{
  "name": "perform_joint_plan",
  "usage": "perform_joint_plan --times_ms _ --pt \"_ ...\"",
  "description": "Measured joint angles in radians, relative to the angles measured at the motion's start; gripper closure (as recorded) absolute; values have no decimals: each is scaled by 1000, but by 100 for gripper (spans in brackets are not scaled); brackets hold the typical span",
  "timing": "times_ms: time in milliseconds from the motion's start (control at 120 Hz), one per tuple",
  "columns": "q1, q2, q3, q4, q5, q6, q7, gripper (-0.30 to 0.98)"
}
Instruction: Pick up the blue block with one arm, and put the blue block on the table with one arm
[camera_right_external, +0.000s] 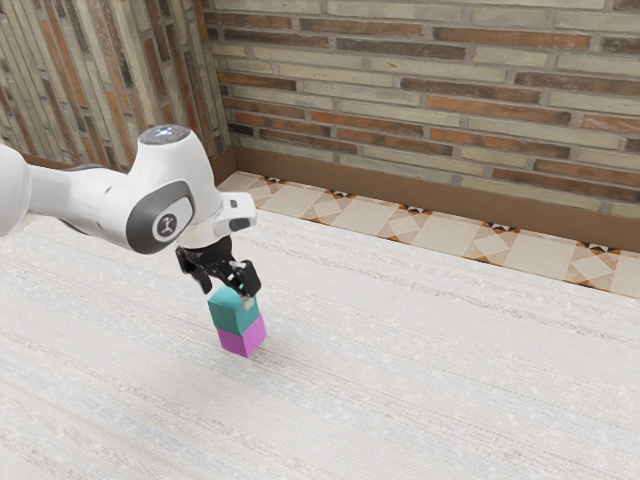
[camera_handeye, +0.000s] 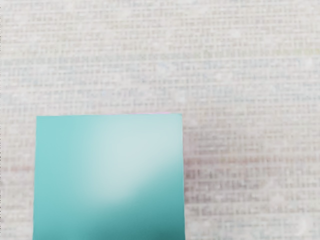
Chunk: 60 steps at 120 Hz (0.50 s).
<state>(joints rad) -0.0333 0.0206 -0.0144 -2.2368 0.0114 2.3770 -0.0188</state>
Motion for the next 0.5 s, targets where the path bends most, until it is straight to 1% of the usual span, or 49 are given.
perform_joint_plan --times_ms 250,392,500 --pt "21 32 2 1 1 12 17 0" --pt "29 90 1 39 0 16 24 0" --pt "25 104 2 49 -4 17 29 2"
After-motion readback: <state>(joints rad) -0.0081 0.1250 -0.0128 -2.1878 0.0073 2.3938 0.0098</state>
